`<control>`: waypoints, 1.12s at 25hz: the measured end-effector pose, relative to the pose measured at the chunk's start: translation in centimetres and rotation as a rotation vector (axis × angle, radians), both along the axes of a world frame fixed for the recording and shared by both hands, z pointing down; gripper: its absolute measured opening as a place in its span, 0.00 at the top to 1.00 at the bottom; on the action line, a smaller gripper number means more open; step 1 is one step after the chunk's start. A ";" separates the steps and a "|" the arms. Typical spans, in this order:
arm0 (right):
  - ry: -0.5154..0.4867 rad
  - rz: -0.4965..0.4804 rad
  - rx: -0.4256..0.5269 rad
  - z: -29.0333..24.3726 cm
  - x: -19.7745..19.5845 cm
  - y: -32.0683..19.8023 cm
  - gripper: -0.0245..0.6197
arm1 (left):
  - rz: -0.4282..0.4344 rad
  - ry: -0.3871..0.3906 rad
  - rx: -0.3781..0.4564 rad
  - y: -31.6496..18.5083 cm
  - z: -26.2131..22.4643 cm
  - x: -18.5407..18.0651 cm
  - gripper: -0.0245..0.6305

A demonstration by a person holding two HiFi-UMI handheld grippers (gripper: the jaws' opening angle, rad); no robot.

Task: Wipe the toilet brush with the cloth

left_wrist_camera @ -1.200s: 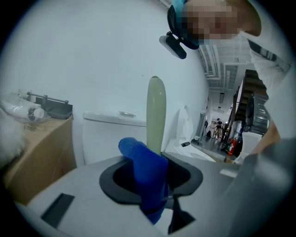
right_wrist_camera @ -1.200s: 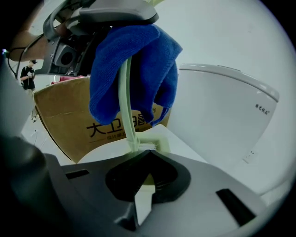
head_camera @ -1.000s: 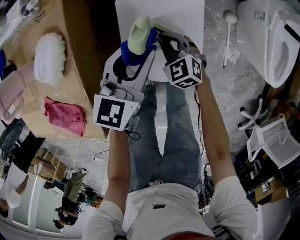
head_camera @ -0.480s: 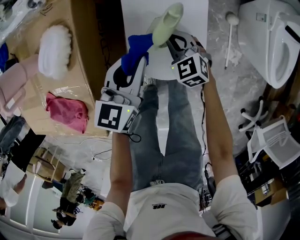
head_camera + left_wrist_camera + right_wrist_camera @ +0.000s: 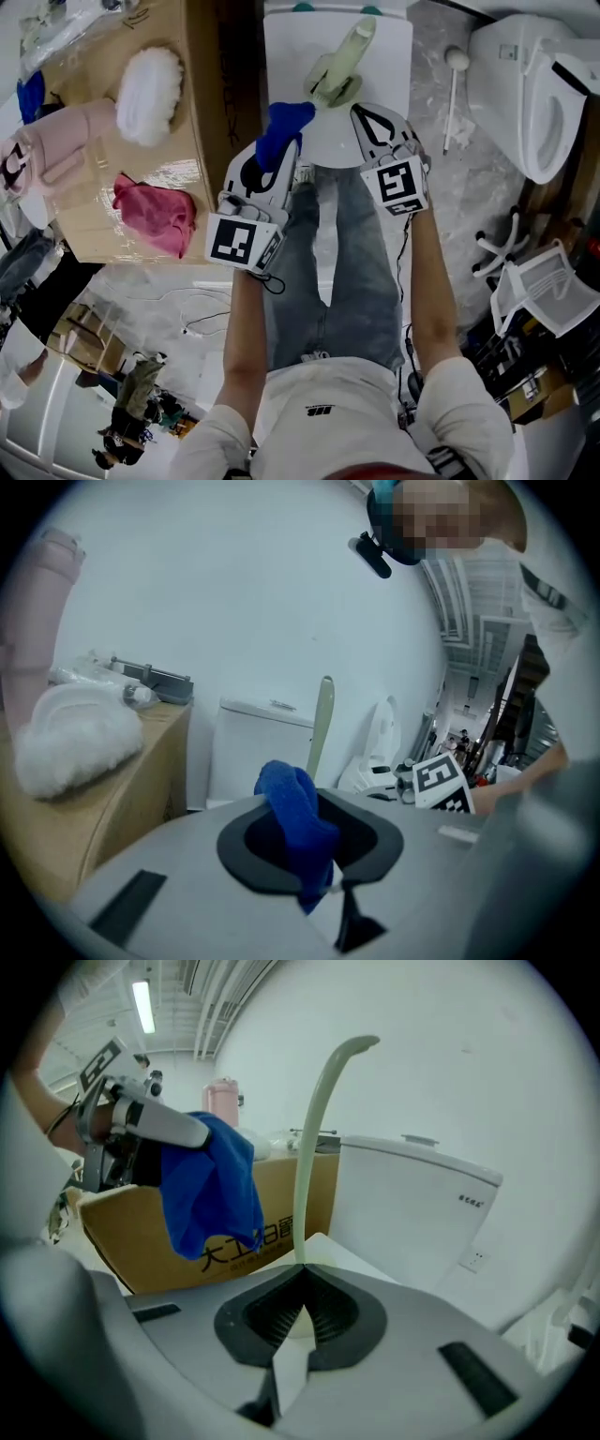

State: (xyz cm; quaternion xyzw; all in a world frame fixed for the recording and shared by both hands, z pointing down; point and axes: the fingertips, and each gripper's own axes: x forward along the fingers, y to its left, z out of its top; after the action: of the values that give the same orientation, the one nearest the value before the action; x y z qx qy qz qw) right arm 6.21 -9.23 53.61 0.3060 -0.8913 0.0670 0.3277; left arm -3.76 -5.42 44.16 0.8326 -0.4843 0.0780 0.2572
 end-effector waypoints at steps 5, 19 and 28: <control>-0.120 0.118 -0.029 -6.6 0.9 1.8 0.97 | 0.025 0.000 -0.008 2.3 -3.2 -0.6 0.87; -0.270 0.187 0.086 -29.7 1.3 8.3 0.97 | 0.167 -0.014 0.145 5.8 -21.6 -0.1 0.87; -0.289 0.240 0.187 -39.7 1.9 11.2 0.97 | 0.265 -0.002 0.237 8.1 -29.5 0.7 0.87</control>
State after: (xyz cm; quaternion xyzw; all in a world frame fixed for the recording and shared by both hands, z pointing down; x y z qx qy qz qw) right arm 8.07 1.93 13.90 0.4262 -0.8886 0.0660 0.1561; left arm -3.08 2.67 14.69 0.9136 -0.3762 0.0543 0.1443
